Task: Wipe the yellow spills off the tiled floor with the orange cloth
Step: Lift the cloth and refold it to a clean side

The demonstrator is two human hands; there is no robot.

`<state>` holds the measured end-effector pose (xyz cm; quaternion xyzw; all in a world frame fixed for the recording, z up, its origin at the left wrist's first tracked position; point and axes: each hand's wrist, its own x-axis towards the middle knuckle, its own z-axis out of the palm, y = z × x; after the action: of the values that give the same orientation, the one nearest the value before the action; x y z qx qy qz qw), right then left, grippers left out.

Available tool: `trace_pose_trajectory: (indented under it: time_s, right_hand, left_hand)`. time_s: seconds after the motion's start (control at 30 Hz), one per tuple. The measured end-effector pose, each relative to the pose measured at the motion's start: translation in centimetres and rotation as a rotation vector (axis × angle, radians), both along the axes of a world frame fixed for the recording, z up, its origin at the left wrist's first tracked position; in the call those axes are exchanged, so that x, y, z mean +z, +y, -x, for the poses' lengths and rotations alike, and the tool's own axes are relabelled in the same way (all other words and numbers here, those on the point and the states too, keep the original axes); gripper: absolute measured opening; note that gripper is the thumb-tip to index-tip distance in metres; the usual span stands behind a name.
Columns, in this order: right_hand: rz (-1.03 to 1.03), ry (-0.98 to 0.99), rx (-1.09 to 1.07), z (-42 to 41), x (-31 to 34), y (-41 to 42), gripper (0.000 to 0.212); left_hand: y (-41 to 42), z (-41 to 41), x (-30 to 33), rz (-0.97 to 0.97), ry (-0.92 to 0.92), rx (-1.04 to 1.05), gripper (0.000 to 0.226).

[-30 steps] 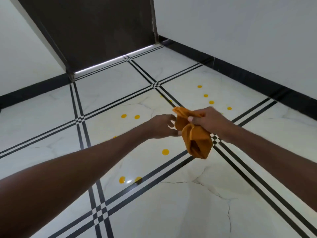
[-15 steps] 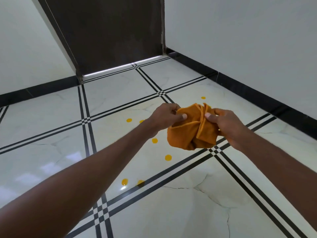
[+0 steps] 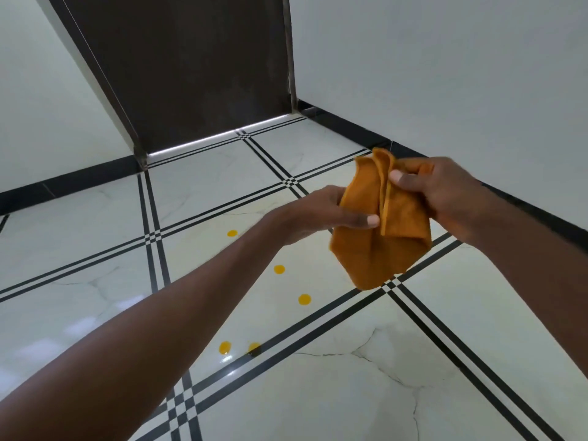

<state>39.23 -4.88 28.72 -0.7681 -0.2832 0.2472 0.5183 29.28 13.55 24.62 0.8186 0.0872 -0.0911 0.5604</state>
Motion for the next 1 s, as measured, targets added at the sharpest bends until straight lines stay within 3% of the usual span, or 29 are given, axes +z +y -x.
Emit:
trace_pose_trajectory:
  time_s: [0.17,0.27,0.33,0.43,0.5,0.53,0.67,0.77,0.87,1.0]
  right_hand:
    - [-0.25,0.553,-0.221,-1.8,-2.3,-1.4,0.044]
    - [-0.127,0.915,-0.256,-0.4,-7.7,-2.3,0.064]
    - [-0.068,0.987,-0.22,0.5,-9.5,-2.4,0.057]
    - [-0.028,0.835,-0.203,0.5,-9.3,-2.2,0.039]
    - [-0.024,0.693,-0.249,0.1,-9.1,-2.0,0.033]
    - [-0.019,0.633,-0.261,-0.1,-9.1,-2.1,0.035]
    - [0.143,0.262,-0.115,0.2,-8.0,-2.4,0.078]
    - [0.278,-0.138,0.01,1.0,-7.3,-1.4,0.085]
    - [0.313,-0.282,0.021,1.0,-7.7,-1.0,0.073]
    - [0.312,-0.414,-0.032,0.8,-8.1,-0.8,0.037]
  left_hand:
    - [-1.4,-0.1,-0.6,0.143,0.029,0.161,0.066]
    - [-1.8,-0.6,-1.1,0.145,0.061,0.361,0.062]
    - [-1.7,-0.5,-1.8,0.154,0.161,0.443,0.056]
    - [-1.3,0.2,-2.7,0.179,0.238,0.493,0.042]
    - [-0.8,0.7,-3.1,0.208,0.227,0.537,0.047]
    - [-0.7,0.8,-3.3,0.215,0.215,0.565,0.052]
    - [-0.7,1.4,-3.9,0.198,0.132,0.686,0.07]
    - [-0.7,2.2,-4.0,0.237,0.075,0.659,0.095]
    - [-0.7,3.0,-3.7,0.148,0.064,0.581,0.094]
    - [-0.7,3.9,-3.5,-0.104,0.048,0.54,0.066]
